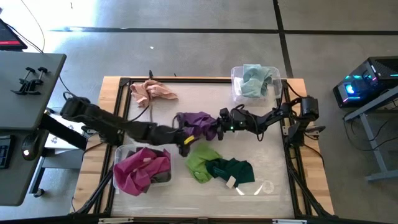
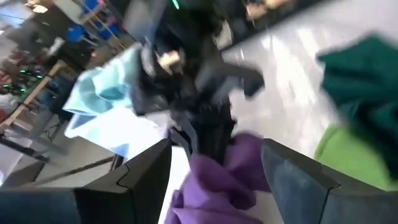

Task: Sort towels by color in basket
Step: Put the violet towel into the bottom transparent bin

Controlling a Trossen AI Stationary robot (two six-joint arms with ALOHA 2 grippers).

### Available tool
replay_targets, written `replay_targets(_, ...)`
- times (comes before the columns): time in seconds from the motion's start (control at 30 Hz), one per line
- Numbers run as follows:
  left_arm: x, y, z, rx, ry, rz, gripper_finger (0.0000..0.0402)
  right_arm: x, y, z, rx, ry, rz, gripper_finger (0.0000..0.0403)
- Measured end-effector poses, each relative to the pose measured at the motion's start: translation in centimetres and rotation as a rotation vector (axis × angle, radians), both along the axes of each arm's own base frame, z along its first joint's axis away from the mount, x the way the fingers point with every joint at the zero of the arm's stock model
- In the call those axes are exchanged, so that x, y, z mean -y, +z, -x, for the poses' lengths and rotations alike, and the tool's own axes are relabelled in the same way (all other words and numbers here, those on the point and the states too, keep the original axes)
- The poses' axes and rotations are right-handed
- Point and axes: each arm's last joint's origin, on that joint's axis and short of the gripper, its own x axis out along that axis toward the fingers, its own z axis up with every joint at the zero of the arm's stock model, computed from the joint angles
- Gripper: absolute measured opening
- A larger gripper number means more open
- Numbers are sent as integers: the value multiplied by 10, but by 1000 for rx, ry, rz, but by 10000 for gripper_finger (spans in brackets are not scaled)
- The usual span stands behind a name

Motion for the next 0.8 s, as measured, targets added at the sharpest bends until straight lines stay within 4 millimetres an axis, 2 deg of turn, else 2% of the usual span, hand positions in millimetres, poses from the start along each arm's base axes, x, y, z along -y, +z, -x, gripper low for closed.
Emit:
replay_targets(0.17,-20,-27,-18,-129,-30,-135,241,1,4,0,38,50,-17,9)
replay_targets(0.3,-33,-51,-29,-186,7,-134,250,0,5,-1,50,63,-16,9)
replay_targets(0.57,-44,-86,-39,-284,63,-213,242,-6,10,-2,101,127,65,9)
replay_targets(0.7,-44,-88,-41,-283,54,-235,195,-10,10,-3,104,152,119,10)
replay_targets(0.8,-41,-86,-40,-280,58,-241,119,-13,8,-3,85,183,183,25)
